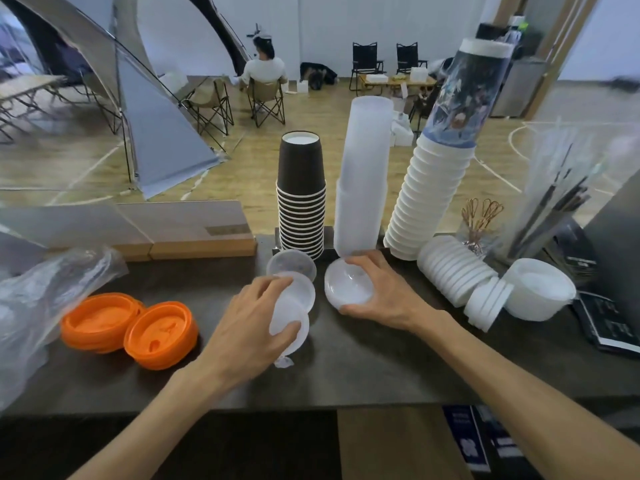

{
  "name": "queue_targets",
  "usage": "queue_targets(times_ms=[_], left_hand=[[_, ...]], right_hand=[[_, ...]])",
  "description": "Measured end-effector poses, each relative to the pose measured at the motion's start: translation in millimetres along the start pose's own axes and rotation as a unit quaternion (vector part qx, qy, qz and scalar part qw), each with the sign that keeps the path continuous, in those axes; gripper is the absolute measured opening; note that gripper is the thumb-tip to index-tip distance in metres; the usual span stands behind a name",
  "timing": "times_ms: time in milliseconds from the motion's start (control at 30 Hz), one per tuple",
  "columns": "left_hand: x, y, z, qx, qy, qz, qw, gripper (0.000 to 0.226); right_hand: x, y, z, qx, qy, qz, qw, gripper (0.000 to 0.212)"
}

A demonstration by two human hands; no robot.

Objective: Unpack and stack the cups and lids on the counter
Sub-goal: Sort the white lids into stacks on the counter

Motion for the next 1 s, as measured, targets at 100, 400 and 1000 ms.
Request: queue_targets(times_ms=[100,400,1000], left_hand=[[-3,2,8,-0.070,-0.024,0.027,0.997,0.096],[-17,-2,33,-0.150,-0.173,0.088,0.969,0.123],[4,-1,19,-0.046,0.194,-0.054,0.978,0.111]], right_hand=[[-5,4,2,0.040,0.019,0.010,0.999,0.091],[-10,24,3,0.097,0.068,0.029,0.993,0.103],[-40,77,26,0.061,0.015,-0.010,0.998,0.119]])
Point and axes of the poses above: each hand's wrist, its own y-axis away from the middle knuckle, its own z-axis out of the palm, x = y × z, the point moved 6 cm from there along -y, towards the middle knuckle, and after that the axes turned 14 degrees about -y, right-handed, at the moved point
